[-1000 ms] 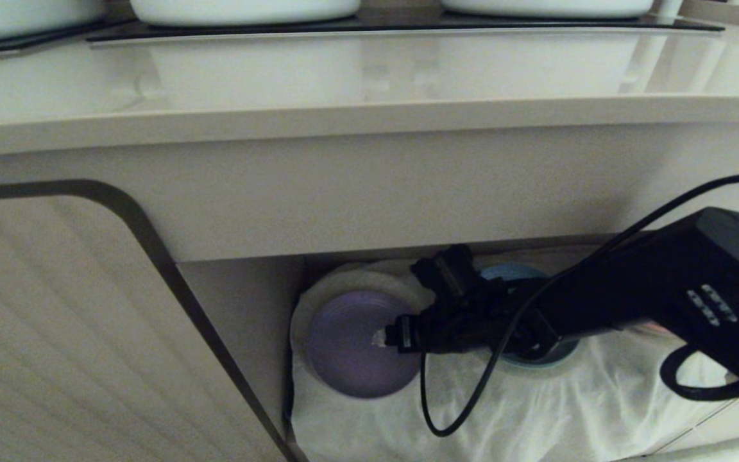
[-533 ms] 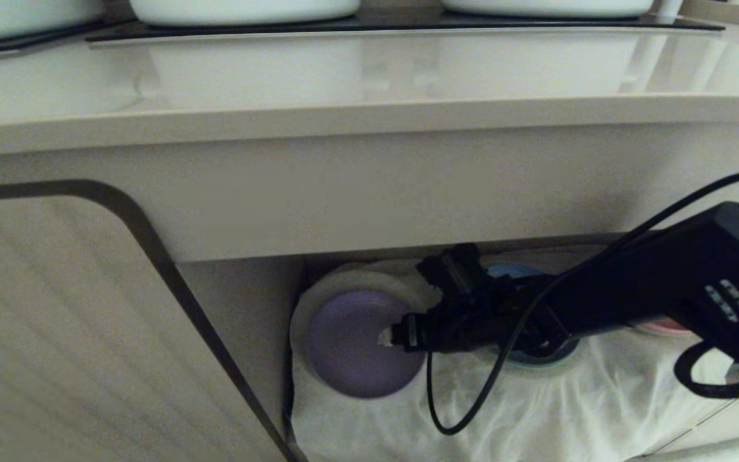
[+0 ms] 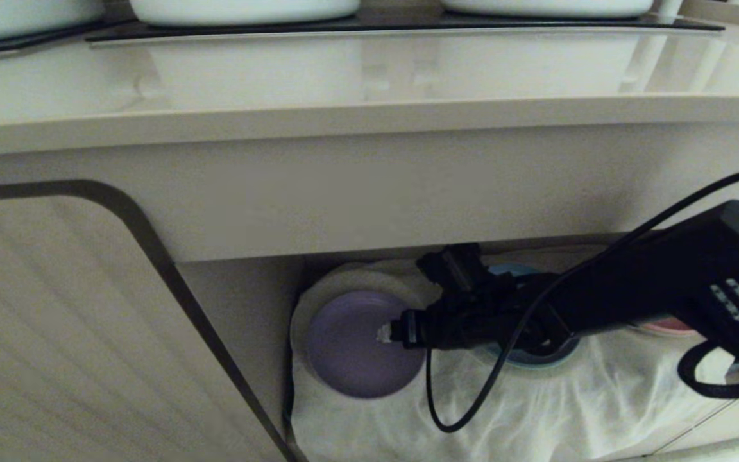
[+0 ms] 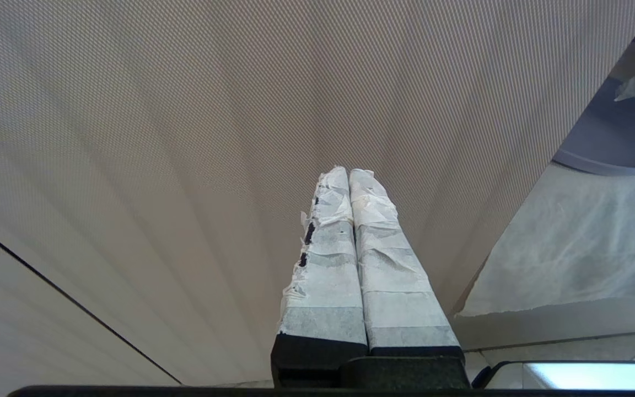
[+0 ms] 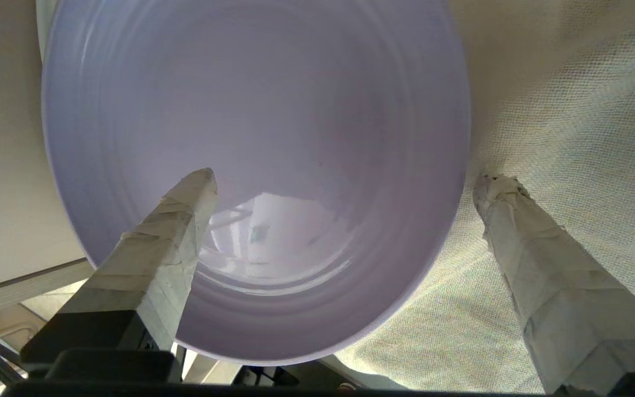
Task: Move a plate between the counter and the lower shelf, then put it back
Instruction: Pick up the plate in the cupboard
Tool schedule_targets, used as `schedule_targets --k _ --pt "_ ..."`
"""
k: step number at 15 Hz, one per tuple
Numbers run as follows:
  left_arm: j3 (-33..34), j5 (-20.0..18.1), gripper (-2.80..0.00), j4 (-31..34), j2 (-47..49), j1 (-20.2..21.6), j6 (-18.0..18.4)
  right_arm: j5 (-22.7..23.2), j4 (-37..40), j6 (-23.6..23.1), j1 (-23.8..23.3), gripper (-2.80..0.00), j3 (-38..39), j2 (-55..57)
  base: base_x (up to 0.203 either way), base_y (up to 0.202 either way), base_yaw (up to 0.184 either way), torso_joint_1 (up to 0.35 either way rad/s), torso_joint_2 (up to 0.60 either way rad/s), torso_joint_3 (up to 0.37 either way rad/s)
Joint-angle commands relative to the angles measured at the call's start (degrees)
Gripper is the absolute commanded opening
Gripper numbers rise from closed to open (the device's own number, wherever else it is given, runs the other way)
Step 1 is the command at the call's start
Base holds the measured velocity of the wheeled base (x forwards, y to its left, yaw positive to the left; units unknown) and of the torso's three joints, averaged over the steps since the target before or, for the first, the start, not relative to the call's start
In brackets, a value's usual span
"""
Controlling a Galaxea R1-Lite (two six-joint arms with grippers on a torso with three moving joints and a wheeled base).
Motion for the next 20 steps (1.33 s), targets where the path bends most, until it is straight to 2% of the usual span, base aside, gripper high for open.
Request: schedule_targets --k 1,19,20 --pt "0.0 0.0 -2.80 0.0 0.0 0.0 0.0 0.0 -0.1 0.1 0.0 0.00 0.0 0.5 0.000 0.000 0.000 0.000 0.00 0.000" --pt "0.0 0.0 -2.80 0.0 0.0 0.0 0.0 0.0 -2.2 0.1 0.1 0.00 0.3 2.6 0.000 0.000 0.000 0.000 0.00 0.000" --pt "0.0 0.0 -2.80 0.0 0.0 0.0 0.0 0.0 -2.0 0.1 0.1 -1.09 0.3 2.6 0.000 0.000 0.000 0.000 0.00 0.000"
